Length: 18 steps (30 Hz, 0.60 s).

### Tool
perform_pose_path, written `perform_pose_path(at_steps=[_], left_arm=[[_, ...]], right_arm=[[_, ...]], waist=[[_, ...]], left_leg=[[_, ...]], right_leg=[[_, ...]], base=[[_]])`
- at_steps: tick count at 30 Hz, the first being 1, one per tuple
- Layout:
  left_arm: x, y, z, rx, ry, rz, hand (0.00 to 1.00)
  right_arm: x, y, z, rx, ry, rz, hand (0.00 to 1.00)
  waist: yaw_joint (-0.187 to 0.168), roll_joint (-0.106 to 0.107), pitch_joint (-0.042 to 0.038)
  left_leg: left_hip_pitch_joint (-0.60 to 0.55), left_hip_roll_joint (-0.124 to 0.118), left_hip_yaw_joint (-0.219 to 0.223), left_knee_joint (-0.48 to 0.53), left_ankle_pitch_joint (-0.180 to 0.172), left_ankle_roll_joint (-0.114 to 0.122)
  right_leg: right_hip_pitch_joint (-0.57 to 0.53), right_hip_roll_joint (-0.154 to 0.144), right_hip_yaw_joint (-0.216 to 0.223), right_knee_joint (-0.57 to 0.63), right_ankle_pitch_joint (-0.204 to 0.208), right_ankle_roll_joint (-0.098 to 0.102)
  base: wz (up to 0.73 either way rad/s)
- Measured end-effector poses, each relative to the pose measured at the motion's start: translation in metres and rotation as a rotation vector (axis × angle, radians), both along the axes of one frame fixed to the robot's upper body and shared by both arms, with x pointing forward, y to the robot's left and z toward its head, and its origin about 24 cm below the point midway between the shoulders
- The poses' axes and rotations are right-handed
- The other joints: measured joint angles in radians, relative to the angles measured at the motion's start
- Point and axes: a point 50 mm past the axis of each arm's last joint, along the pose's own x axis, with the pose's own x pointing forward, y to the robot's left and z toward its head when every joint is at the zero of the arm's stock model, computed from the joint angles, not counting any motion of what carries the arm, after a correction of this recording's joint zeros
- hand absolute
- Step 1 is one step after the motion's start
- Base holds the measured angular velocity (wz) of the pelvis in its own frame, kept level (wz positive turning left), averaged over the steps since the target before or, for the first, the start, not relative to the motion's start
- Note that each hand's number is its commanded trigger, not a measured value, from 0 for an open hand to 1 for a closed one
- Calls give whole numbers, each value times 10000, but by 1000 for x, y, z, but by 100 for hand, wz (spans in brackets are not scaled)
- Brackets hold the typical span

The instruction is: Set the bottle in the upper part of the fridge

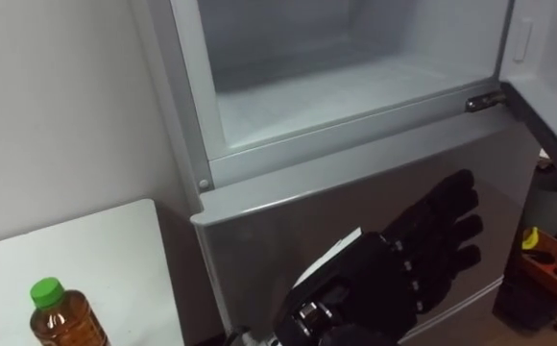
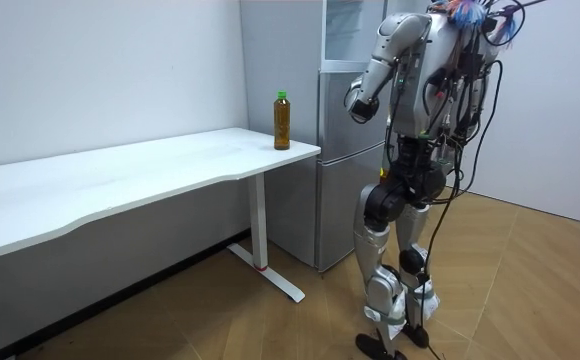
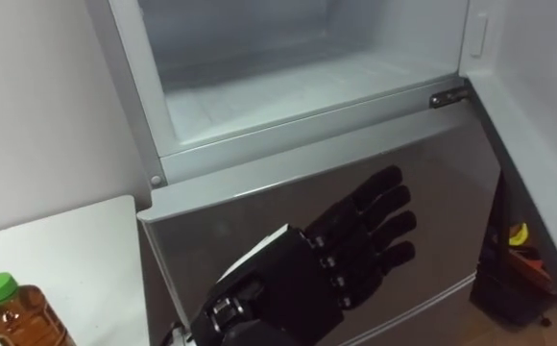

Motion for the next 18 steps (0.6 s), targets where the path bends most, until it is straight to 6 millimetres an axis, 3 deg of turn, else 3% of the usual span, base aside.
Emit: perform_pose_path(at_steps=[12,18], left_arm=[[-6,-14,-1,184,-63,-753,0],[-7,-19,4,170,-405,-1171,0]], right_arm=[[-1,-3,0,63,-30,-303,0],[-5,-10,1,34,5,-807,0]], waist=[[-134,36,-15],[-433,242,-53]], left_leg=[[13,10,160,-4,0,0],[102,21,441,-4,0,0]], right_leg=[[-7,5,46,-9,5,-3],[-20,15,267,-7,12,3]], base=[[0],[-14]])
